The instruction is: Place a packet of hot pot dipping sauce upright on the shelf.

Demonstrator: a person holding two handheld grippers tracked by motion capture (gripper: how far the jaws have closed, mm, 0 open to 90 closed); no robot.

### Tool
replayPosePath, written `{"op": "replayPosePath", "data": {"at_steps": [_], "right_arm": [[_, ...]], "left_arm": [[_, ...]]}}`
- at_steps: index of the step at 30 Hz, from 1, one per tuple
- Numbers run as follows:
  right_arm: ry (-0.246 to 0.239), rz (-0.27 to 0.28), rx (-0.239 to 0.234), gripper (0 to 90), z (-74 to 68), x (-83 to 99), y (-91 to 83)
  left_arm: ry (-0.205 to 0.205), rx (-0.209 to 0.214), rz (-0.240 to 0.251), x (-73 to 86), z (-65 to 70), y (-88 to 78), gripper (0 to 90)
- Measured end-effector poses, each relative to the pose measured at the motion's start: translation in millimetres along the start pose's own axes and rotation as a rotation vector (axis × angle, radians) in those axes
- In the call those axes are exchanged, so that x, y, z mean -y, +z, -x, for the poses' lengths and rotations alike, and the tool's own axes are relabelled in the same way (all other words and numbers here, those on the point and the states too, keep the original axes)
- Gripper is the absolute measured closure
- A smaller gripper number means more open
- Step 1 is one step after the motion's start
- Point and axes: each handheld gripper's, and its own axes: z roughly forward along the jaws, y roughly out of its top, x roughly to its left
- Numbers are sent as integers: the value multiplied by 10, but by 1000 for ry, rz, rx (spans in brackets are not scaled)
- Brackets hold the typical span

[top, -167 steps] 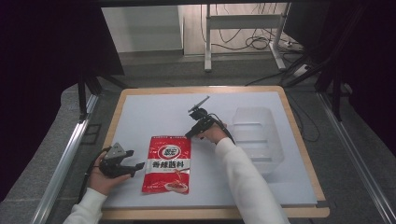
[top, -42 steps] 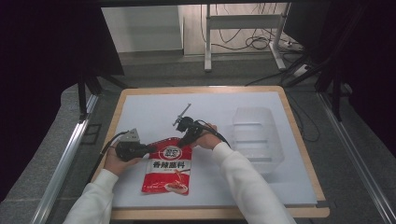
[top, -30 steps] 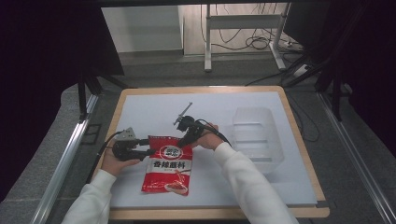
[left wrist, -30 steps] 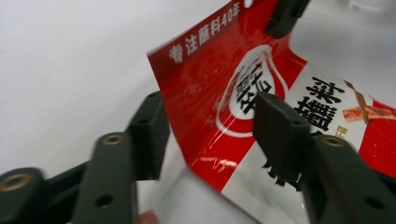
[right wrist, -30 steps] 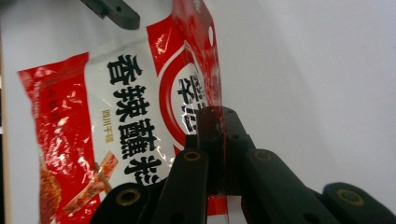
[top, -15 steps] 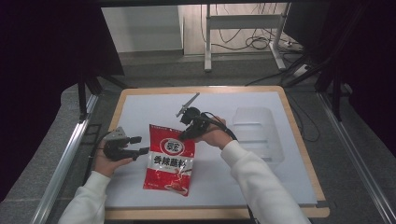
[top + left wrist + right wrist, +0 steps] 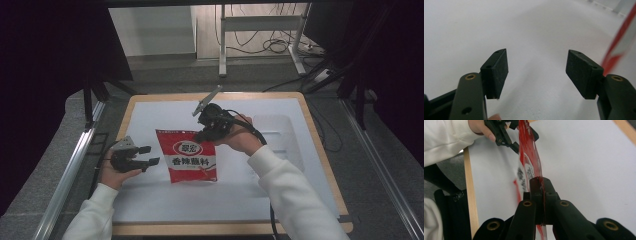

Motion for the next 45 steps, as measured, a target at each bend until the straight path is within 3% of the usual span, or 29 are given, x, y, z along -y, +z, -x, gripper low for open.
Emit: {"op": "replayPosePath", "data": {"at_steps": [4,9,19,25,29,45], "right_arm": [[-21,-10,35,890,-26,-49,-108],[-14,-15,66,890,36,-67,-217],[19,2,82,890,217,45,-449],[6,12,88,890,286,135,-629],[26,27,107,890,410,205,-800],[67,82,141,890,815,401,-1297]], "left_arm": [[0,-3,2,-10,18,8,336],[11,2,-11,-10,32,29,335],[48,1,-38,-43,84,86,331],[41,1,-42,-40,102,111,330],[18,38,-18,-74,140,100,326],[27,21,-39,-95,168,149,325]]}}
